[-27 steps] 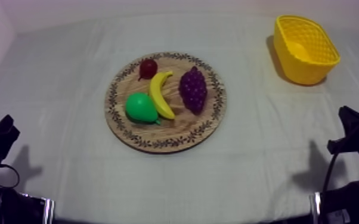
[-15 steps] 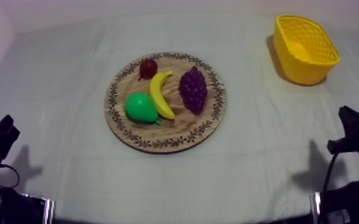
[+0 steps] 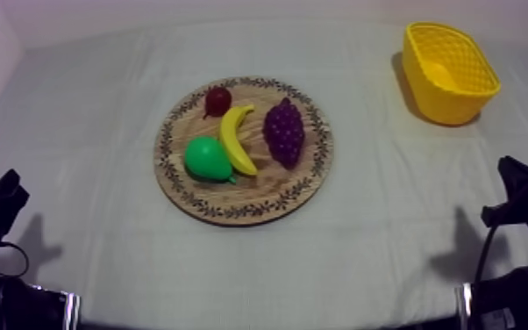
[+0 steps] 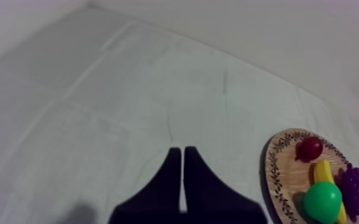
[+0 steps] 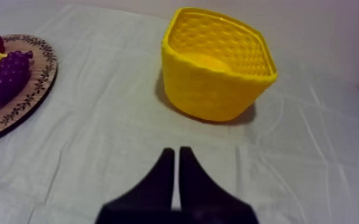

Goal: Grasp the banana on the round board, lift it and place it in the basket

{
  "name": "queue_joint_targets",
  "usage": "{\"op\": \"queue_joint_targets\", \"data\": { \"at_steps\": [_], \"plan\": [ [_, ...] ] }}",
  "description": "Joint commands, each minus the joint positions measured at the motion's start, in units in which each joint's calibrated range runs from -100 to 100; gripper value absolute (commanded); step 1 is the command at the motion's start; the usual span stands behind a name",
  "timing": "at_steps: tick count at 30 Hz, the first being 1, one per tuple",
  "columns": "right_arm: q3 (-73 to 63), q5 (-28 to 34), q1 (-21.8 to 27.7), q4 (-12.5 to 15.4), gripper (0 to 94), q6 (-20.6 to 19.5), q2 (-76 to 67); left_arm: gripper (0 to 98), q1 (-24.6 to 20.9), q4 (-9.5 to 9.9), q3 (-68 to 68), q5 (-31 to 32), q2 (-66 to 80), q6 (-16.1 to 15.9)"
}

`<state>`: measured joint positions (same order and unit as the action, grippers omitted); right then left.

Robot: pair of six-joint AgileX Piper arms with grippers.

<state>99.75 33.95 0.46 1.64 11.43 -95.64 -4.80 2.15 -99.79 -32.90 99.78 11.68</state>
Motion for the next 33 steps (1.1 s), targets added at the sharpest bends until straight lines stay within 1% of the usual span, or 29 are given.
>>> {"op": "queue_joint_targets", "data": {
  "at_steps": [1,5,13,21,23,27,33],
  "plan": [
    [0.0,0.0,0.0,0.0,0.4,0.0,0.0,0.1,0.0,0.03,0.0,0.0,0.0,0.0],
    [0.0,0.0,0.0,0.0,0.4,0.0,0.0,0.1,0.0,0.03,0.0,0.0,0.0,0.0],
    [0.0,0.0,-0.1,0.0,0.4,-1.4,0.0,0.1,0.0,0.03,0.0,0.0,0.0,0.0],
    [0.0,0.0,0.0,0.0,0.5,-0.3,0.0,0.1,0.0,0.03,0.0,0.0,0.0,0.0],
    [0.0,0.1,0.0,0.5,0.6,0.4,0.3,0.1,0.0,0.03,0.0,0.0,0.0,0.0],
    [-0.6,0.5,-0.5,1.4,0.6,1.6,3.2,0.1,0.0,0.03,0.0,0.0,0.0,0.0],
    [-8.1,0.8,-2.7,0.6,0.6,0.7,11.7,0.1,0.0,0.03,0.0,0.0,0.0,0.0]
  ]
}}
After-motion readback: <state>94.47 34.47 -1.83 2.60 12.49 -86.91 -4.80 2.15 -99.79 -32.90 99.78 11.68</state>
